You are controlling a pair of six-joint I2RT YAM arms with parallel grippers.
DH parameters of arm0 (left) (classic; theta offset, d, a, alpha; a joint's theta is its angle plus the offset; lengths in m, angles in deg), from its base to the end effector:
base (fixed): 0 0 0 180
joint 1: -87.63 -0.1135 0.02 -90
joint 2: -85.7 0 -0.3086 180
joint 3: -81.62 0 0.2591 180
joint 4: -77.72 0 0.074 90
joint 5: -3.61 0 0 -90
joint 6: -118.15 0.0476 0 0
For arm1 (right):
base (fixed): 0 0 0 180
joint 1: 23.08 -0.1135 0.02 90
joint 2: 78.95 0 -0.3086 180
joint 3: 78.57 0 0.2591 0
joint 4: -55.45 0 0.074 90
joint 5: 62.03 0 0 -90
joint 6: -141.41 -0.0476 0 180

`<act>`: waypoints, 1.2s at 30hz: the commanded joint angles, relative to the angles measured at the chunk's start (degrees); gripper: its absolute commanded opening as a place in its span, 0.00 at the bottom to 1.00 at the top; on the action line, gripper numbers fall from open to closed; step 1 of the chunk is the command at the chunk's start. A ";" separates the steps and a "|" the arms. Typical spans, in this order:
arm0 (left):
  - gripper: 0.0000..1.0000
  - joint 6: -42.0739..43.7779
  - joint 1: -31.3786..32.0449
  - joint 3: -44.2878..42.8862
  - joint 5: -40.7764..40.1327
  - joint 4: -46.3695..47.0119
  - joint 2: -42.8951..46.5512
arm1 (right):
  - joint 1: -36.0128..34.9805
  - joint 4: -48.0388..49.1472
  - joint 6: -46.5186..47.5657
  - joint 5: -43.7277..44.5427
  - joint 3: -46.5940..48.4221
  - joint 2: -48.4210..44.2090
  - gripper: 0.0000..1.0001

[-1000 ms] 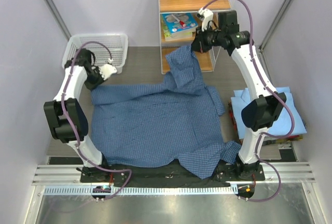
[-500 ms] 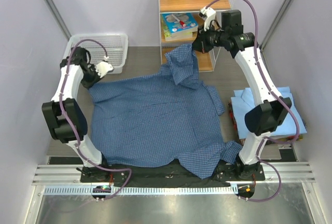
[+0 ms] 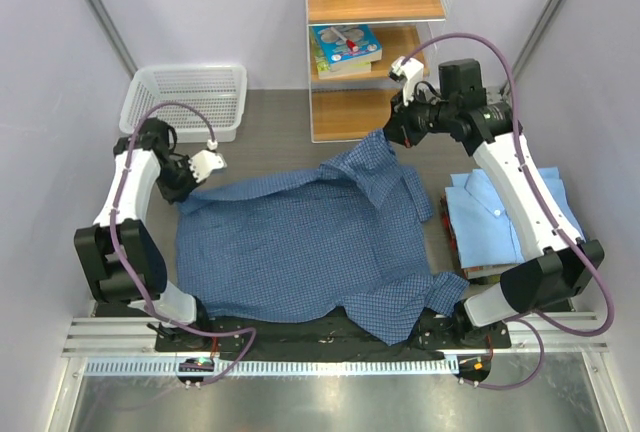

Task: Fold and stack the long sleeve shirts
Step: Fold the shirt

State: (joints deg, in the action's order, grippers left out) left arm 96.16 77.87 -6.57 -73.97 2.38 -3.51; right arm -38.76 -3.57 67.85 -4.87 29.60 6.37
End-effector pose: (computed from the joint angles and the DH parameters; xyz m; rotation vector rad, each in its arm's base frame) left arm 0.3006 0.0413 0.3004 1.4052 2.4466 -0.0271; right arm 0.3065 0.1129 0.4544 -0.8948 1.9572 0.6200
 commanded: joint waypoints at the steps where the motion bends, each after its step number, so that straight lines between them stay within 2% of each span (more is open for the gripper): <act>1: 0.00 2.04 0.62 4.91 1.64 -3.00 2.90 | -0.05 -1.39 4.47 1.20 -3.46 -2.53 0.01; 11: 0.01 6.52 1.50 12.48 0.06 -5.11 4.31 | -1.10 -6.84 10.27 -2.14 -13.91 -2.96 0.01; 12: 0.08 6.87 1.50 13.19 -0.21 -4.93 4.48 | -1.37 -7.02 10.45 -2.23 -14.79 -2.97 0.01; 14: 0.11 7.22 1.76 14.77 -0.73 -4.32 4.48 | -2.24 -7.02 10.71 -2.75 -17.16 -2.97 0.01; 15: 0.17 7.40 1.85 16.43 -1.00 -3.36 4.57 | -2.77 -7.02 10.97 -2.76 -17.96 -2.97 0.01; 18: 0.27 7.40 1.94 18.99 -2.05 -1.16 4.48 | -4.00 -6.93 11.94 -3.28 -20.77 -2.44 0.01; 22: 0.38 5.57 1.94 16.99 -0.57 -2.81 4.04 | -5.58 -7.02 14.22 -2.76 -23.24 -0.60 0.01; 25: 0.51 2.06 1.94 10.85 7.06 -5.80 5.71 | -6.29 -6.32 15.19 -2.67 -21.67 2.29 0.01; 26: 0.53 1.17 1.94 9.26 12.57 -6.77 7.19 | -6.55 -5.97 15.02 -2.75 -19.57 3.44 0.01; 27: 0.61 -0.06 1.85 7.93 14.97 -6.86 7.82 | -6.90 -5.10 14.93 -2.23 -18.16 4.67 0.01; 29: 0.66 -4.61 1.94 4.69 19.72 -5.64 9.40 | -8.74 -4.21 14.84 -1.18 -13.43 9.31 0.01; 30: 0.76 -6.81 1.94 4.06 23.83 -4.59 10.97 | -9.45 -2.82 14.49 0.57 -11.66 10.91 0.01; 32: 0.94 -13.30 1.94 3.53 26.85 -0.04 12.65 | -11.03 -1.84 14.40 1.81 -6.21 17.03 0.01; 33: 1.00 -14.64 2.02 3.35 30.43 0.95 13.96 | -11.38 -1.31 13.97 2.08 -4.19 19.51 0.01; 36: 1.00 -22.19 1.94 3.70 36.16 6.91 16.25 | -12.00 -1.31 11.87 4.62 3.72 28.22 0.01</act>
State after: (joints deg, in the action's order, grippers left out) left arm 86.32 79.69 -2.09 -51.46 1.75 9.65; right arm -49.76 -7.74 81.45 -3.69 25.10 26.89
